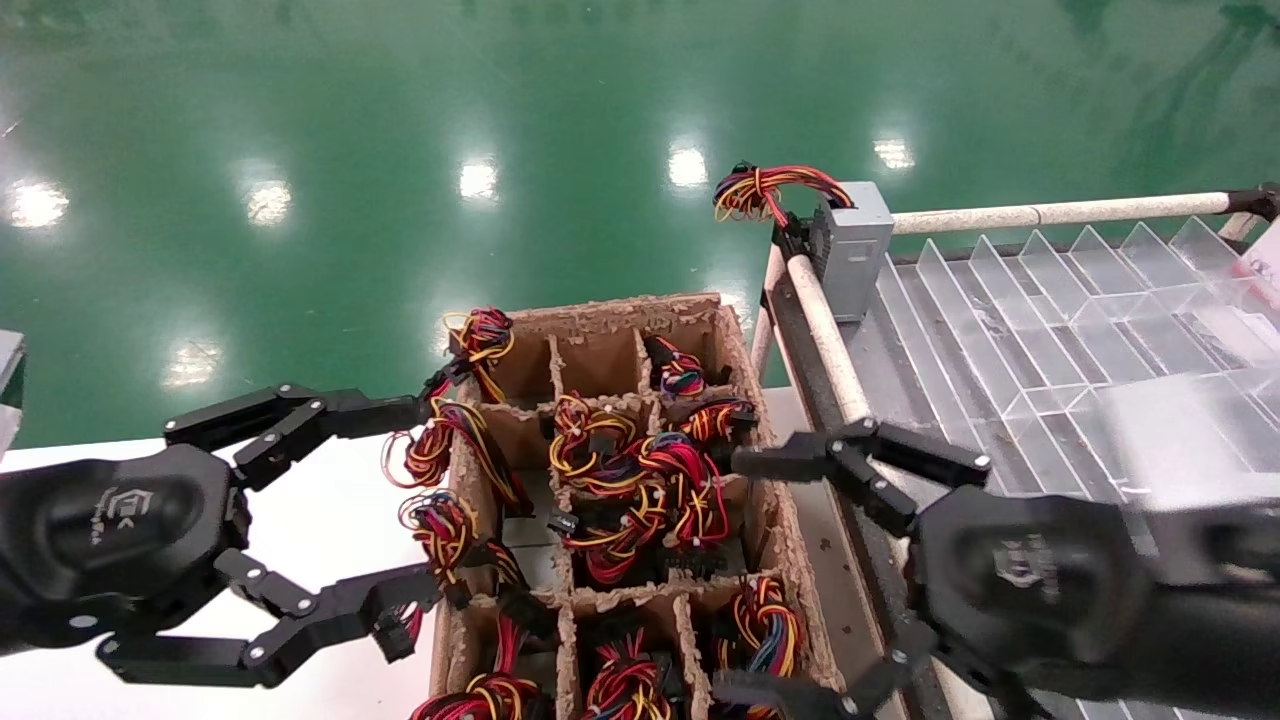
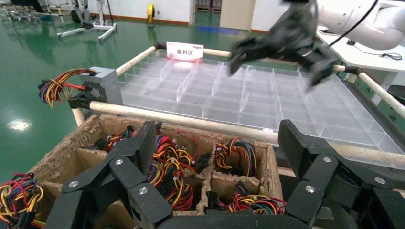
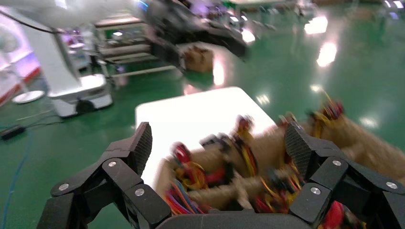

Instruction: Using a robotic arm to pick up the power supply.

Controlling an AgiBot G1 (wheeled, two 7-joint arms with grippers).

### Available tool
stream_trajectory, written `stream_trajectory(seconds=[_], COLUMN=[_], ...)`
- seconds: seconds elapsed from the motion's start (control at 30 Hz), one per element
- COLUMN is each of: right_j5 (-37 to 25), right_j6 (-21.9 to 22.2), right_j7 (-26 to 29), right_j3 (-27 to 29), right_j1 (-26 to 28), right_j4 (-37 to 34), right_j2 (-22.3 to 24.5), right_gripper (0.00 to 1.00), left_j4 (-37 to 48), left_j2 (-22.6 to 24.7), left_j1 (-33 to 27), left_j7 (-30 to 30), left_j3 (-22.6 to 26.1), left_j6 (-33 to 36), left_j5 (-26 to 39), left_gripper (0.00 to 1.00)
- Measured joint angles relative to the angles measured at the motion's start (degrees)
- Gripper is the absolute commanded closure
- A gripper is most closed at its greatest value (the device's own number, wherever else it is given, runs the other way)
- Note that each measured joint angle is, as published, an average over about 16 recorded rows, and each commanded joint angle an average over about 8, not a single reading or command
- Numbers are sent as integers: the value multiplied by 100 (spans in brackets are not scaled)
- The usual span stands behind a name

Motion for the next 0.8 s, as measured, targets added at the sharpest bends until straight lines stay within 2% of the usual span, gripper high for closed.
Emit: stream_trajectory(seconds=[0.2, 0.47, 0.6, 0.7, 0.8], right_j5=[-668, -1448, -1681, -1793, -1842], right_j6=[407, 1010, 1265, 1451, 1632], right_j7=[-197, -588, -791, -930, -1047], right_j3=[-379, -887, -1077, -1201, -1311], right_j1=[645, 1671, 2070, 2299, 2465], right_j4=[-1003, -2799, -3642, -4126, -4470], right_j2=[-916, -2505, -3133, -3454, -3665], right_gripper=[0, 0, 0, 25, 62], left_j4=[0, 0, 0, 0, 0], left_j2=[0, 0, 0, 0, 0], left_j1=[0, 0, 0, 0, 0], left_j7=[0, 0, 0, 0, 0], left_j3=[0, 0, 0, 0, 0], left_j6=[0, 0, 0, 0, 0], left_j5=[0, 0, 0, 0, 0], left_gripper=[100, 100, 100, 100, 100])
